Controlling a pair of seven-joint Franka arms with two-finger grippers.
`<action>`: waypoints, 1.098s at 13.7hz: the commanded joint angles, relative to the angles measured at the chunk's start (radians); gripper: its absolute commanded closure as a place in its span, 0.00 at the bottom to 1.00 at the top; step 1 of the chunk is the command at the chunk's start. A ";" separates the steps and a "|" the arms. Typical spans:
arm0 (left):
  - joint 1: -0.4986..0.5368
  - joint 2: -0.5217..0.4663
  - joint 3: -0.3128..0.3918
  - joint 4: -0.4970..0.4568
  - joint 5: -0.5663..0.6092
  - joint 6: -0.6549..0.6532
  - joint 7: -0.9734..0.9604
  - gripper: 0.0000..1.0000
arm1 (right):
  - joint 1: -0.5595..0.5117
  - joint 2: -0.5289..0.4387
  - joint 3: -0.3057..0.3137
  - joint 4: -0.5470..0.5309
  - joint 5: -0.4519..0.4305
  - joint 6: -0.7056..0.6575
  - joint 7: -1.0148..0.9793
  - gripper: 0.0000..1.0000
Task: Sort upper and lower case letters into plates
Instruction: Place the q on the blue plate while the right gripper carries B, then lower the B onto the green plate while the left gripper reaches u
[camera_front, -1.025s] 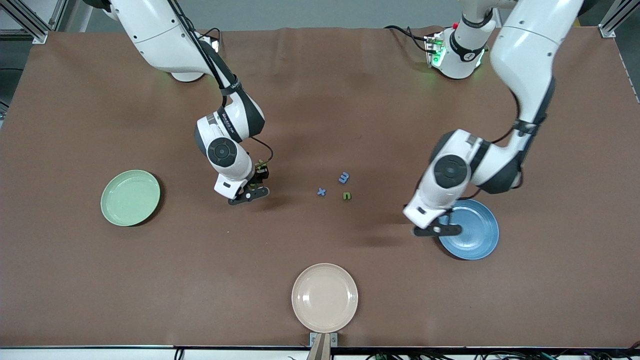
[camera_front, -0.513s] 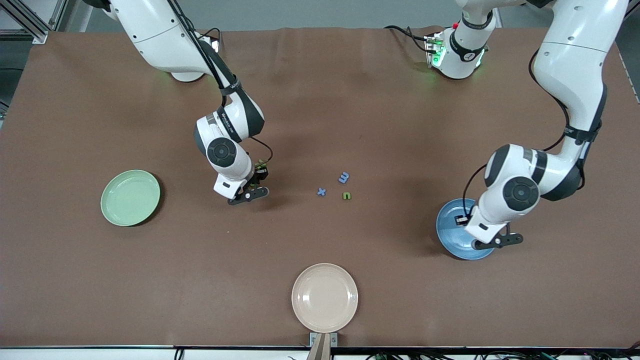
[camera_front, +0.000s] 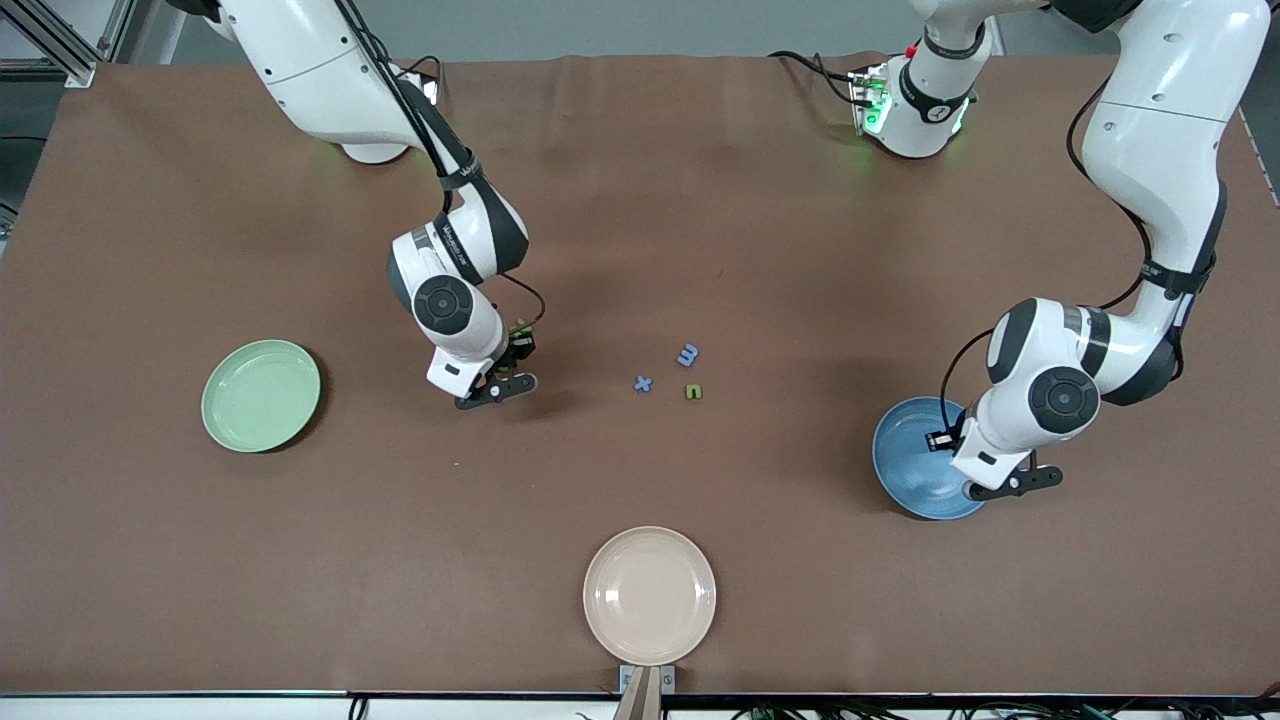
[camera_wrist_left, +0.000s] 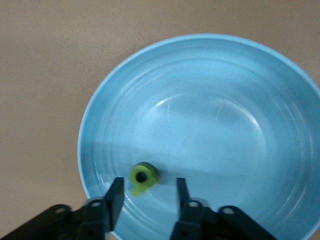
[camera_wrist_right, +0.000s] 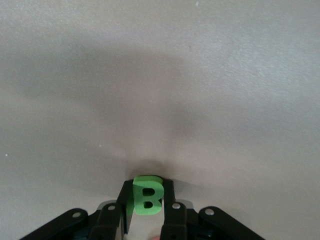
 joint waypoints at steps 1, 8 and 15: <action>0.005 -0.013 -0.012 0.024 0.011 -0.010 -0.020 0.00 | -0.058 -0.119 0.004 -0.021 0.023 -0.110 -0.036 0.87; -0.187 -0.004 -0.072 0.167 -0.073 -0.165 -0.316 0.00 | -0.348 -0.299 -0.002 -0.130 0.008 -0.207 -0.399 0.87; -0.422 0.050 -0.070 0.154 -0.059 -0.060 -0.437 0.04 | -0.650 -0.244 0.000 -0.150 -0.084 -0.080 -0.598 0.86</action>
